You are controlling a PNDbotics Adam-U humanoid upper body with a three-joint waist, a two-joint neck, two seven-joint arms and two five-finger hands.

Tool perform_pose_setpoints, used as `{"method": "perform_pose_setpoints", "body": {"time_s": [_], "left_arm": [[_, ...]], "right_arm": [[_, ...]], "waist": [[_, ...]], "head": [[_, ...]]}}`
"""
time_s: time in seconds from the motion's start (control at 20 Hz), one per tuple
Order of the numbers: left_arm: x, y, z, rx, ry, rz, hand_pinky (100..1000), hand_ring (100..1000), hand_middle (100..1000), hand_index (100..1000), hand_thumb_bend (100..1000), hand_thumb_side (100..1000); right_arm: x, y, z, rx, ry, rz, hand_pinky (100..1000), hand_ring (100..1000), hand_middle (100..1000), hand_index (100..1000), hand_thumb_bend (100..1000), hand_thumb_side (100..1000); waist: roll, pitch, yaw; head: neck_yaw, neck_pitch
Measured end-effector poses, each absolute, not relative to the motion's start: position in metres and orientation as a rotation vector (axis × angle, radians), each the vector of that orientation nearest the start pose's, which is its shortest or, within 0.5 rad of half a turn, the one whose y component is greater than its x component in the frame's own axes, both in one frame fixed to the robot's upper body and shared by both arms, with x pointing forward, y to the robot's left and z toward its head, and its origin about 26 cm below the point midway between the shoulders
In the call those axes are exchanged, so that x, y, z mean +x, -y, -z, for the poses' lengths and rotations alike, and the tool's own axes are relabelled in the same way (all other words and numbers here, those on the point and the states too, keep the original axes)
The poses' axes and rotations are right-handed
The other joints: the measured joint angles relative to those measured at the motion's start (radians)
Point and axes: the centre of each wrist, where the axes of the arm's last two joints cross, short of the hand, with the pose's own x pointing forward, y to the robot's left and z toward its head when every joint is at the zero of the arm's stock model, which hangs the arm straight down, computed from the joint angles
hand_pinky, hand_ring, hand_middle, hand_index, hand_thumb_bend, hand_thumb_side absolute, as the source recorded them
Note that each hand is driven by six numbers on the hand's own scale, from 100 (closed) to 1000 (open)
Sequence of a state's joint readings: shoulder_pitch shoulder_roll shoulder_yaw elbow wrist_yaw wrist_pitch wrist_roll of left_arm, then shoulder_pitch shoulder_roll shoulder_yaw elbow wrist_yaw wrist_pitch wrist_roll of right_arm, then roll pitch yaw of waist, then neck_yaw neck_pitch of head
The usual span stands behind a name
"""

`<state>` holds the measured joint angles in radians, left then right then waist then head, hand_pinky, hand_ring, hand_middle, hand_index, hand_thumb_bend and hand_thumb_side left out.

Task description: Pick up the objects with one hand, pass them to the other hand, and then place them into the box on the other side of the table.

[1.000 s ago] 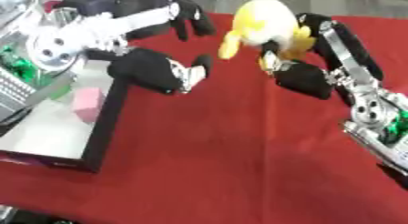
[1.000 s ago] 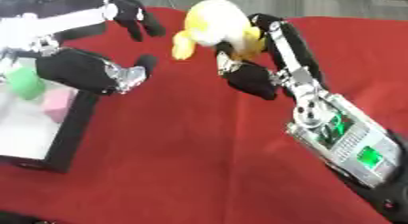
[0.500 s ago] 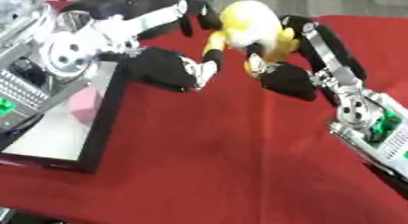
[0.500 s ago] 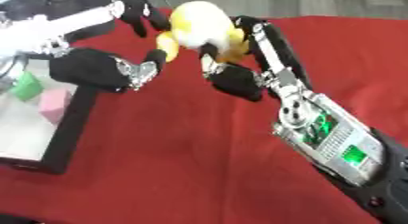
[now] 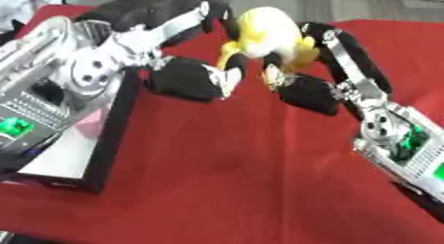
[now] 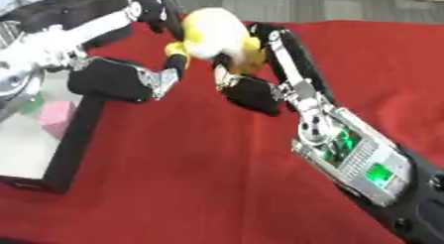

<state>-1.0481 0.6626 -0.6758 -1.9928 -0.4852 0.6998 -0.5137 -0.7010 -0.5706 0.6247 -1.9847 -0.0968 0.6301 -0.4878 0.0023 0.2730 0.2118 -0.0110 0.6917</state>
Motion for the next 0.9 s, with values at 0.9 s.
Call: {"method": "perform_pose_setpoints", "body": {"time_s": [0.9], "left_arm": [[0.2793,-0.1108,-0.3118,0.831,1.699,1.567,975,811,794,901,100,708]], "right_arm": [[0.2898,0.1407,-0.2255,-0.444,1.923,-0.637,734,653,568,530,100,224]], "waist": [[0.000,0.001,-0.006]], "head": [[-0.010,-0.001]]}}
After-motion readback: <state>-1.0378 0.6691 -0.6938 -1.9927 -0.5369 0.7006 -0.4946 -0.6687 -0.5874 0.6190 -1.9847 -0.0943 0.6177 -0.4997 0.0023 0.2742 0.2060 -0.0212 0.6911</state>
